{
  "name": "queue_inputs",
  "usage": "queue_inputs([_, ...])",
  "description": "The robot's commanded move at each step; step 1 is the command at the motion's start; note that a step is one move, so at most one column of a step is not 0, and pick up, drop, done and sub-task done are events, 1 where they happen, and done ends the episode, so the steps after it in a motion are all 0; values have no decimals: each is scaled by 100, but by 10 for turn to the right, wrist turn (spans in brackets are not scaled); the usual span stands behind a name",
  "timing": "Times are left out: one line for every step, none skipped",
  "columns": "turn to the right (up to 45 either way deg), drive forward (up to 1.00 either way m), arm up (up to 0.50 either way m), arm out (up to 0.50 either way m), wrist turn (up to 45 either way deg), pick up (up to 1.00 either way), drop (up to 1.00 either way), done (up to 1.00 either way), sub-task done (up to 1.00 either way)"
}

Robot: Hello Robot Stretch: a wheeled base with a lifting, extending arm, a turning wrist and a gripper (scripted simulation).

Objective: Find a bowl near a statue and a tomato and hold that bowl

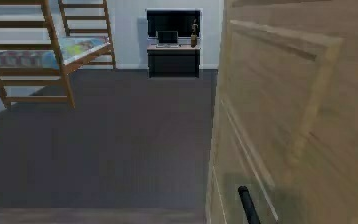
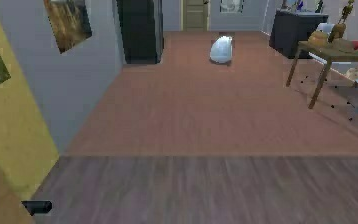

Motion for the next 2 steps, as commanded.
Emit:
queue_inputs([-450, 0, 0, 0, 0, 0, 0, 0, 0])
queue_inputs([-450, 0, 0, 0, 0, 0, 0, 0, 0])
